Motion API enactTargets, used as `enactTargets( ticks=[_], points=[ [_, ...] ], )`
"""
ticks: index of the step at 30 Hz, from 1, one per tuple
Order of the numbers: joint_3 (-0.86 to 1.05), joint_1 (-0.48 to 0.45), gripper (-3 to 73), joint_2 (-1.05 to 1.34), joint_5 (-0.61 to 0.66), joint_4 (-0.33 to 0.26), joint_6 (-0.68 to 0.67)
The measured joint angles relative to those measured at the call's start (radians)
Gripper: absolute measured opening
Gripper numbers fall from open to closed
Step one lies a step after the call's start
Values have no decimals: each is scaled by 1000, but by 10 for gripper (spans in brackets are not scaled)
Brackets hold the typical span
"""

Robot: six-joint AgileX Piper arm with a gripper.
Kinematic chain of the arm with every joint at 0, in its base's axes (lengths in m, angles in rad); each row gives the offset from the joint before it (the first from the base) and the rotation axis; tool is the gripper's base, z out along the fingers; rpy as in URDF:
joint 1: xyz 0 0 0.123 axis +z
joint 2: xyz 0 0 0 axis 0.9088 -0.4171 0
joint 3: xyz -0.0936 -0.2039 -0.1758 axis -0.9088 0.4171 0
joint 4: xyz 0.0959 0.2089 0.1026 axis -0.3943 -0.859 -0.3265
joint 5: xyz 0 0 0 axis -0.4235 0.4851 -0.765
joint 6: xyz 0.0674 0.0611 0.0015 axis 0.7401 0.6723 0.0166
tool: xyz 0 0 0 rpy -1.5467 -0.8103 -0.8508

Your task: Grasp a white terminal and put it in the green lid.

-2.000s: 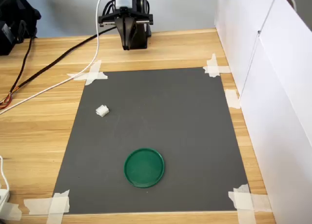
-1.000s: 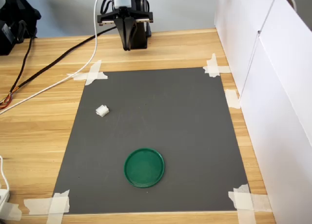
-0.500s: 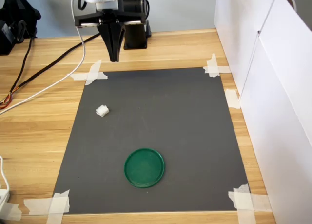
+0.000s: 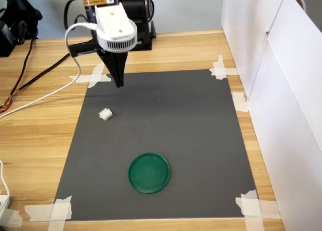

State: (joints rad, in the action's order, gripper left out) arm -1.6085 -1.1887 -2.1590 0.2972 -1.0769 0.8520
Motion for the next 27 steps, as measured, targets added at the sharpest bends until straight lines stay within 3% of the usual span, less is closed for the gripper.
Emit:
enactTargets(
  ticks=[7, 15, 21, 27],
  points=[
    [-55, -125, -21, -9, 90, -94, -248],
    [-56, -206, -21, -9, 289, -99, -478],
    [-57, -267, -9, -27, 306, -88, -569],
    [-59, -296, 142, -79, 260, -70, -587]
  ],
)
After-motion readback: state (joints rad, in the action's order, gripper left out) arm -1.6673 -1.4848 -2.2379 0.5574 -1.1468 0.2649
